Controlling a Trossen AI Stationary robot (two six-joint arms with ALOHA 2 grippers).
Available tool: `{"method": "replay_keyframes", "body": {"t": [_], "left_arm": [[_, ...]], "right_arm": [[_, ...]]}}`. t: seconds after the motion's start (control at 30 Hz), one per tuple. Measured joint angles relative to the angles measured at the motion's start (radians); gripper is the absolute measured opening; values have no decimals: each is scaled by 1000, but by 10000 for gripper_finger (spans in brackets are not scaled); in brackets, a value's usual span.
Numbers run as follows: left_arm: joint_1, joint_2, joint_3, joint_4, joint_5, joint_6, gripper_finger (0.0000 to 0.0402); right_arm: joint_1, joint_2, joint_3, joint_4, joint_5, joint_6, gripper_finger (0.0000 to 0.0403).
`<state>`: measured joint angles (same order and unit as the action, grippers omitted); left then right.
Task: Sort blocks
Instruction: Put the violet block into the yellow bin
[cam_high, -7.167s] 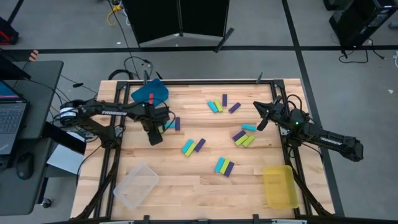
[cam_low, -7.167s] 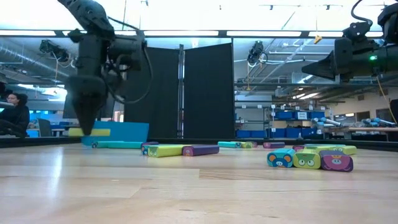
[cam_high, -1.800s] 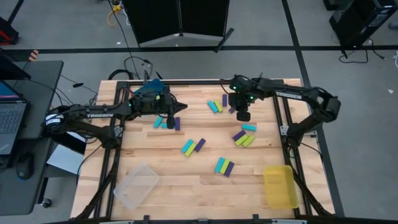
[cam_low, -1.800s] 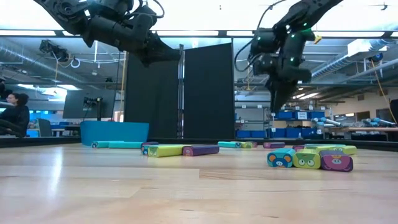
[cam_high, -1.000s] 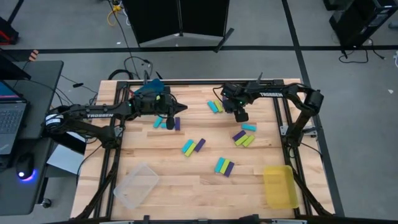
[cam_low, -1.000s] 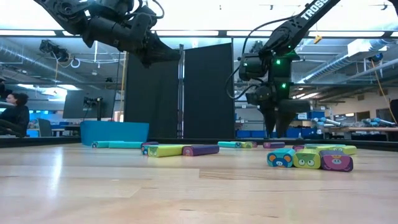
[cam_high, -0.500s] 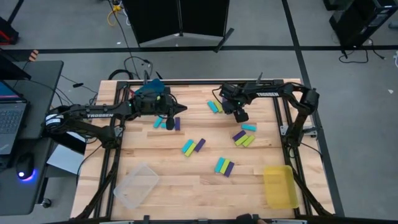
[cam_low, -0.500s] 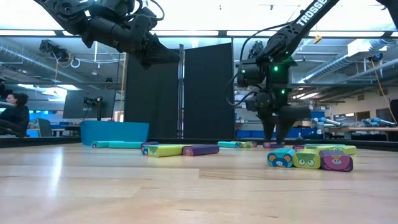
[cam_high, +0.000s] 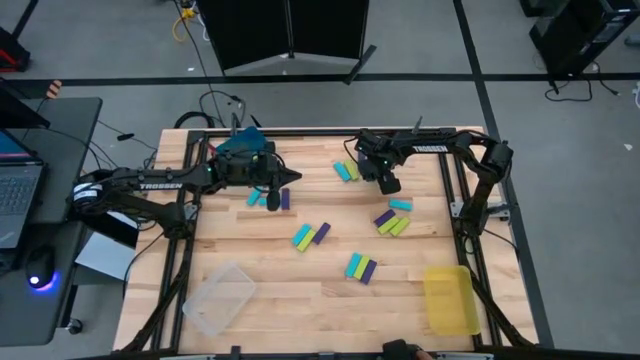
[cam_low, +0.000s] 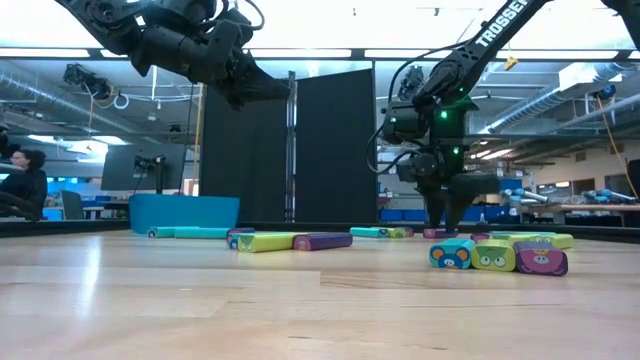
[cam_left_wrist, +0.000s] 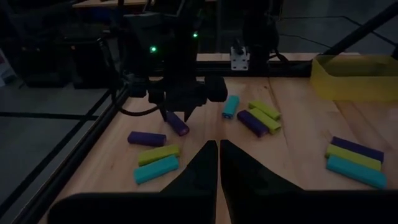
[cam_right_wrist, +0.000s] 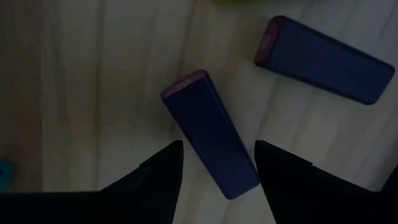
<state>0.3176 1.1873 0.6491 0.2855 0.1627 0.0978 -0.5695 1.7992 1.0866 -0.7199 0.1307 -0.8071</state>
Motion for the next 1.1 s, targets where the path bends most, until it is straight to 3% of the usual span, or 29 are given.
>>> {"method": "replay_keyframes", "body": {"t": [0.6, 1.1], "left_arm": [[-48, 71, 1, 13, 69, -20, 25], [-139, 209, 1, 211, 72, -24, 25]], "right_arm": [[-9, 0, 0, 0, -34, 1, 204], [-10, 0, -12, 9, -54, 18, 199]]}}
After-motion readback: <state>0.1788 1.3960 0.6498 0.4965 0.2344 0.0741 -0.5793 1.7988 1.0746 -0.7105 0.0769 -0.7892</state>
